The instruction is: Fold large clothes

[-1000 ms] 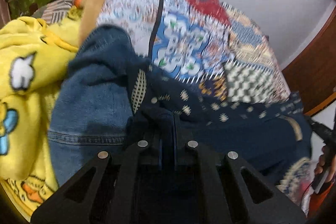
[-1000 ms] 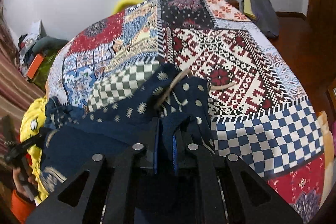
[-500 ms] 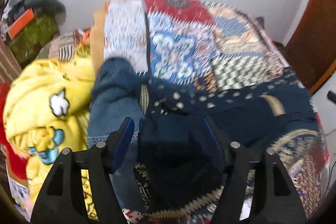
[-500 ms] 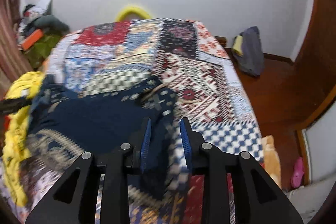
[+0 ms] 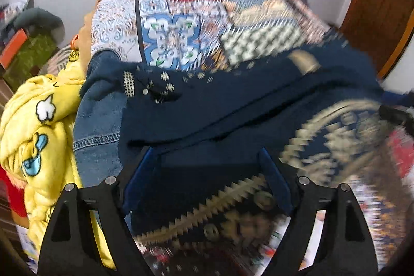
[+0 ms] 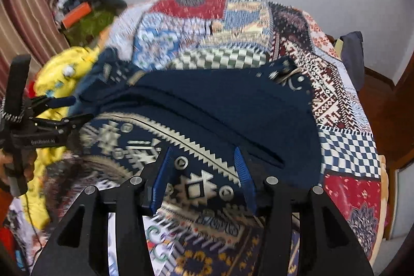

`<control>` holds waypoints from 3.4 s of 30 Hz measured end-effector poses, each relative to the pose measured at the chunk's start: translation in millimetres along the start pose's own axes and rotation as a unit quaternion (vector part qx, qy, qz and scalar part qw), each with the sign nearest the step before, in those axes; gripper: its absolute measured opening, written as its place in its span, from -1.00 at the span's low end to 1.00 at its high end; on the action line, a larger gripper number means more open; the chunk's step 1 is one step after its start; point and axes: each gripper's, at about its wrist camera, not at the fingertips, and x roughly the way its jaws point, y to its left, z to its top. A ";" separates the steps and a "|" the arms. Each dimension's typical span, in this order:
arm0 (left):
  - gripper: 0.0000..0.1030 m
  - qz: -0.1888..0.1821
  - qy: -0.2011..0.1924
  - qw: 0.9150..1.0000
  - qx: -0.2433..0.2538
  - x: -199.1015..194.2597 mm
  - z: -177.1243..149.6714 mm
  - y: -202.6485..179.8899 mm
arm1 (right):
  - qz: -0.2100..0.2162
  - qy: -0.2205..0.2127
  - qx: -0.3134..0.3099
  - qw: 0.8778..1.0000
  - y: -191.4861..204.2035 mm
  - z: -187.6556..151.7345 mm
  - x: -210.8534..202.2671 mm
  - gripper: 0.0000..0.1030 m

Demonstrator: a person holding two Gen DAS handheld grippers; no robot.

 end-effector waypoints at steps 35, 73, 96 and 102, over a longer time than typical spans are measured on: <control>0.61 -0.060 -0.031 0.998 0.010 3.8 -18.4 -20.9 | 0.027 -0.013 -0.024 0.999 31.3 -0.9 30.7 0.58; 0.77 -0.183 -0.050 0.943 -0.274 -77.8 -131.1 94.3 | -0.094 -0.046 0.069 0.992 -42.6 -48.2 -100.7 0.59; 0.39 -0.362 -0.069 0.826 -0.426 31.5 -141.0 99.3 | -0.049 0.010 0.004 0.999 -0.4 -48.0 -33.9 0.59; 0.13 -0.333 -0.149 0.850 -0.381 13.0 -120.0 87.8 | -0.047 0.030 0.000 0.998 5.8 -44.7 -12.0 0.59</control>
